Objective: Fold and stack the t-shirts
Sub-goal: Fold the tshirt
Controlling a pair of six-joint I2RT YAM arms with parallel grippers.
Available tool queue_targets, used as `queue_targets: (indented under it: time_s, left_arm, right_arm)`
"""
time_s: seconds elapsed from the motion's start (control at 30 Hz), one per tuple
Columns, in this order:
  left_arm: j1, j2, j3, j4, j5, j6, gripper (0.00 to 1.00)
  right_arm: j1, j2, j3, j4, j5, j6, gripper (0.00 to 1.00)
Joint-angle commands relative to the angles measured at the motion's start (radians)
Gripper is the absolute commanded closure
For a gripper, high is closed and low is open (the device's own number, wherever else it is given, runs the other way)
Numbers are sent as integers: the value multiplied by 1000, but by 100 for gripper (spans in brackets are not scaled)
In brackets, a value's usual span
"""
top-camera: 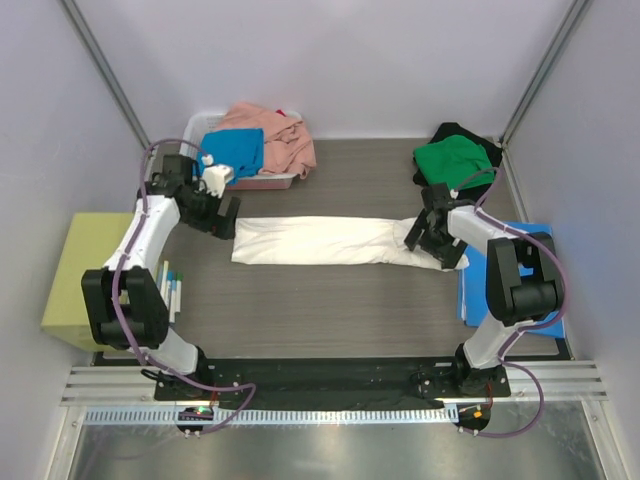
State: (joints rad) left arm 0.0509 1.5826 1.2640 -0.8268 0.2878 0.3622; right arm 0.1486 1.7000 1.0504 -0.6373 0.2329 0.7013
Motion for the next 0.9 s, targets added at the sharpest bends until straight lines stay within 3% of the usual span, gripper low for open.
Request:
queue_targets:
  time_s: [0.0,0.13,0.3,0.63,0.87]
  left_arm:
    - [-167,-33,54,-15,106,-97,0]
    - [-226,58,52,55,143,-161,0]
    - [-227,138,48,135,231,-230,0]
    - [-224,292,83,201,252,-270,0]
    - [-126,329,-23,247,238,-253,0]
  right_arm:
    - [28,12,23,5,-26,-5,0]
    - [40,9,26,7,-29,-2,0]
    - [62,7,22,10,-27,0,0]
    - [63,-2,-15,21,-29,1,0]
    - [63,-22,-23,21,-20,-9,0]
